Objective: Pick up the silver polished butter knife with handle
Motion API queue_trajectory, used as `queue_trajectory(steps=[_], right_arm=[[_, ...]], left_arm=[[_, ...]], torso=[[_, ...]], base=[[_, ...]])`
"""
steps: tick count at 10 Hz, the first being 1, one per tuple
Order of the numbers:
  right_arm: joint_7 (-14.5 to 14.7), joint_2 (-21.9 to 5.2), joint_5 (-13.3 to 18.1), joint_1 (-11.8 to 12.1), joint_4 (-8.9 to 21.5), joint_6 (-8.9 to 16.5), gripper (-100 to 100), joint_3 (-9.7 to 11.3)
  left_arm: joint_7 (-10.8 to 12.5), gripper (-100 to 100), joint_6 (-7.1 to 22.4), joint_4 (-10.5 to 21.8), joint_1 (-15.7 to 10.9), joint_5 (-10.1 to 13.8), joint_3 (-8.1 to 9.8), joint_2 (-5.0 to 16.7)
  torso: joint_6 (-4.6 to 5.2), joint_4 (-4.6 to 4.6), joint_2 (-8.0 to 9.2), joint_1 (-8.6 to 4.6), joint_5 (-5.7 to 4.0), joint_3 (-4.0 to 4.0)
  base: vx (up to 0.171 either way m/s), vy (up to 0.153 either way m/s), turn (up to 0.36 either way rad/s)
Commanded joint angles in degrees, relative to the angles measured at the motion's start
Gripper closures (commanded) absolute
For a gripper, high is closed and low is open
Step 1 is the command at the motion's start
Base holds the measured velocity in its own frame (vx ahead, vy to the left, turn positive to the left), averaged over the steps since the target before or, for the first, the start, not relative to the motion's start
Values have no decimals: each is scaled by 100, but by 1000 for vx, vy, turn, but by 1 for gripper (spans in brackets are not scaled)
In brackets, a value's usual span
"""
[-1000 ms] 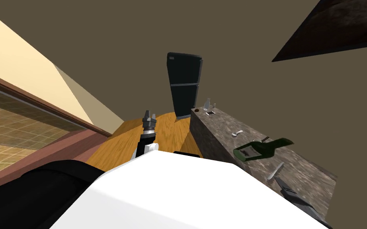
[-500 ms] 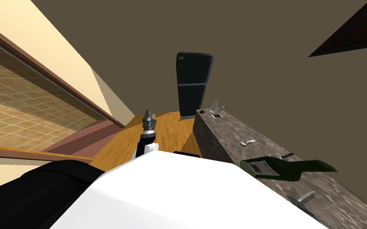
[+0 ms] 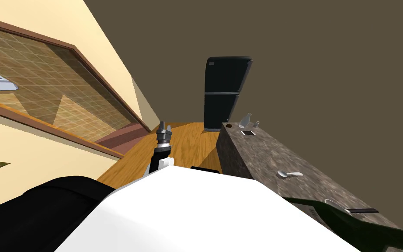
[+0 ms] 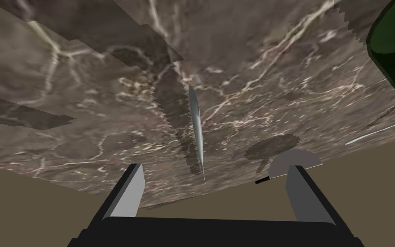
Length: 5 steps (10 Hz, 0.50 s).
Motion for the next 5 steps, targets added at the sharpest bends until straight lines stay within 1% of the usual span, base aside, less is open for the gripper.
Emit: queue_trajectory(steps=[1,2,3,4,5], right_arm=[[-56,-9,7,36,-25,204,-100,53],[-147,-80,-36,153,6,360,-100,101],[-232,-147,-77,261,33,505,-100,148],[-232,-147,-77,261,33,505,-100,148],[-378,-272,-149,448,76,757,-100,239]], left_arm=[[0,0,0,0,0,0,0,0],[0,0,0,0,1,0,1,0],[0,0,0,0,0,0,0,0],[0,0,0,0,0,0,0,0],[0,0,0,0,1,0,1,0]], torso=[[0,0,0,0,0,0],[6,1,4,13,2,2],[1,2,7,18,4,4],[1,2,7,13,3,4],[8,2,9,20,4,5]], base=[[6,-75,133],[-7,-59,231],[-7,-77,341],[-7,-66,122],[-10,-70,328]])
